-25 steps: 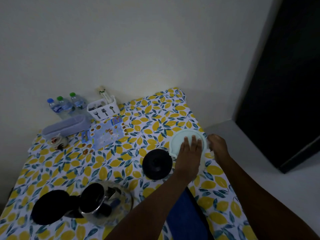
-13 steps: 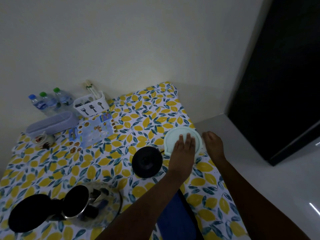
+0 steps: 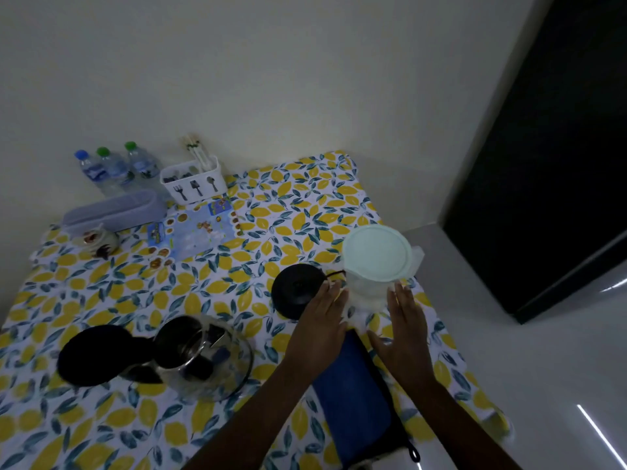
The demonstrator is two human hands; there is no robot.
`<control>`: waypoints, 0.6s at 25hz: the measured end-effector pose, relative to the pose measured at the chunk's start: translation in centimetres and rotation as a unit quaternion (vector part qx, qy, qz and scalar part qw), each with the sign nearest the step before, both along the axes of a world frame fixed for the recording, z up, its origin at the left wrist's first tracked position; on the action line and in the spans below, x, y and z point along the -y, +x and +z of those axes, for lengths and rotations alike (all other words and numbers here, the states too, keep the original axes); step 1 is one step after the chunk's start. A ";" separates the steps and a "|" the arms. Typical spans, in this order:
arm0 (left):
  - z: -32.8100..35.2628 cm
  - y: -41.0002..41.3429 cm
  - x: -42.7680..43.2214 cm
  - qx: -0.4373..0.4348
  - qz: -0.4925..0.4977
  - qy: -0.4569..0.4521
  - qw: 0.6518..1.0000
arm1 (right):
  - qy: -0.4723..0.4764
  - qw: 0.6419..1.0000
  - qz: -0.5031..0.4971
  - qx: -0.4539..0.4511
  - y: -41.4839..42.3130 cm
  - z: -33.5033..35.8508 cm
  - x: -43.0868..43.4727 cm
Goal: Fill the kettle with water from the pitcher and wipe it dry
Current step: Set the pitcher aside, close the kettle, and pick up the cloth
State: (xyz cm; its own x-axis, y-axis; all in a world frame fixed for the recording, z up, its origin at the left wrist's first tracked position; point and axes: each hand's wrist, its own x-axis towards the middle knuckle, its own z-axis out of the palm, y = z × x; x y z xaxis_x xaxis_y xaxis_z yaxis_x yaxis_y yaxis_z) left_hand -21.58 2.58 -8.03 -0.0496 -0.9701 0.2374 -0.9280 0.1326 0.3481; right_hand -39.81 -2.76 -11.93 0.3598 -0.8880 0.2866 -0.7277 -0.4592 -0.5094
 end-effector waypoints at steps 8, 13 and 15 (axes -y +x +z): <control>2.4 9.7 -11.1 -0.031 0.118 -0.025 0.992 | 0.032 0.987 0.153 -0.032 11.5 0.7 -8.2; 3.7 15.8 -16.9 -0.014 0.183 -0.047 0.982 | 0.036 0.970 0.236 -0.048 18.8 1.6 -12.2; 4.6 18.0 -18.9 0.007 0.210 -0.072 0.975 | 0.028 0.969 0.240 -0.056 21.1 1.8 -13.2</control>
State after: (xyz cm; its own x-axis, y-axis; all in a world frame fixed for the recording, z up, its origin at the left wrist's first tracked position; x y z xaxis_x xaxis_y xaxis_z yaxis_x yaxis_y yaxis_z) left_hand -3.53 21.48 -3.41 0.3406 -0.8620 0.3755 -0.9154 -0.2130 0.3415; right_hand -18.73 10.40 -10.17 0.7606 -0.6244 0.1779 -0.4902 -0.7320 -0.4731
